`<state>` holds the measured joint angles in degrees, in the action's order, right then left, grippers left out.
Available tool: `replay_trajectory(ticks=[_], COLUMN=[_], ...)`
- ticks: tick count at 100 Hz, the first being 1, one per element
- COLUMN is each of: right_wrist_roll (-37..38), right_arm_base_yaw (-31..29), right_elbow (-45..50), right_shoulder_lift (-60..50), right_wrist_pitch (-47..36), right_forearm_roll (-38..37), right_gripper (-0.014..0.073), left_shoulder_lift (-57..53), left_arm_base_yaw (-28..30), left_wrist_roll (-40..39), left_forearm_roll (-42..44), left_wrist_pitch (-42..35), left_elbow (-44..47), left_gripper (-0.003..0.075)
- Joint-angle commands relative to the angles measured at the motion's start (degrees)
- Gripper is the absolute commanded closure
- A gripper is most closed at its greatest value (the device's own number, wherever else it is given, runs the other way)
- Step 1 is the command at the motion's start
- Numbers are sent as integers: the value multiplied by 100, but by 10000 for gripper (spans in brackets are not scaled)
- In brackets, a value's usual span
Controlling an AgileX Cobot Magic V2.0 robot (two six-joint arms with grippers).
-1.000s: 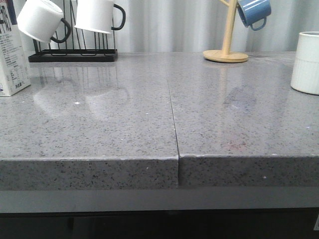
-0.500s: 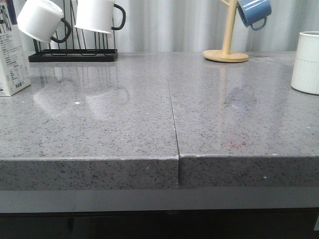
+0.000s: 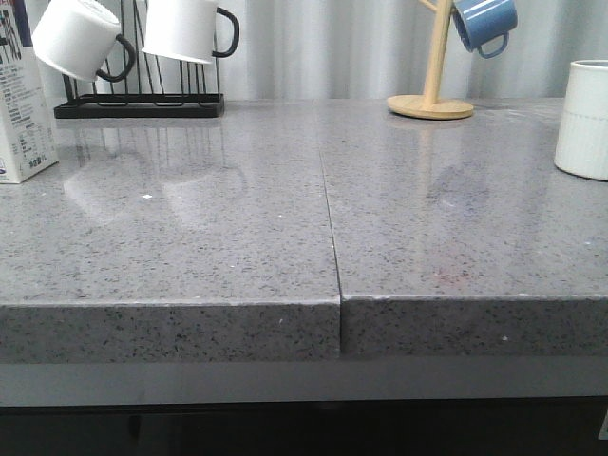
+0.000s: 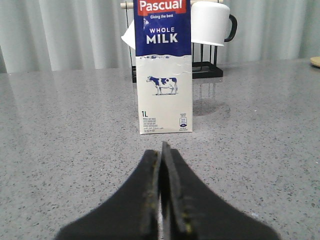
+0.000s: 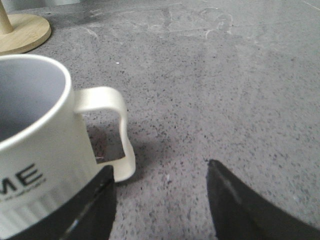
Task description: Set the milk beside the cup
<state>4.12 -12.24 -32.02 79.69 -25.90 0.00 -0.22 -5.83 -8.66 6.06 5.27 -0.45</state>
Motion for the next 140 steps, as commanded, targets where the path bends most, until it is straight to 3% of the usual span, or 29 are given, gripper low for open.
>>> replay_trajectory(ticks=[1, 38, 62, 76, 95, 121, 140], right_wrist_roll=[6, 140, 413, 415, 415, 415, 110], right_arm_base_yaw=[-27, -27, -27, -27, -27, 158, 876], right_elbow=[-291, -856, -1246, -1332, -1326, -1326, -1416], right_shoulder_lift=[34, 668, 1164, 1370, 1387, 1112, 796], right_wrist_pitch=[-518, -803, -943, -1012, -1252, -1321, -868], right_forearm_roll=[-146, -212, -713, -792, -792, -786, -513], right_gripper=[172, 172, 186, 329, 724, 711, 705], left_shoulder_lift=[-187, -187, -187, -187, -187, -187, -187], left_arm_base_yaw=[10, 10, 10, 10, 10, 10, 10], left_wrist_roll=[-41, -41, -41, -41, -41, -41, -41], left_forearm_roll=[-17, -17, -17, -17, -17, -17, -17], left_wrist_pitch=[-422, -422, -422, -422, -422, -422, -422], left_elbow=[298, 298, 298, 298, 298, 298, 298], left_gripper=[741, 741, 741, 741, 741, 741, 741])
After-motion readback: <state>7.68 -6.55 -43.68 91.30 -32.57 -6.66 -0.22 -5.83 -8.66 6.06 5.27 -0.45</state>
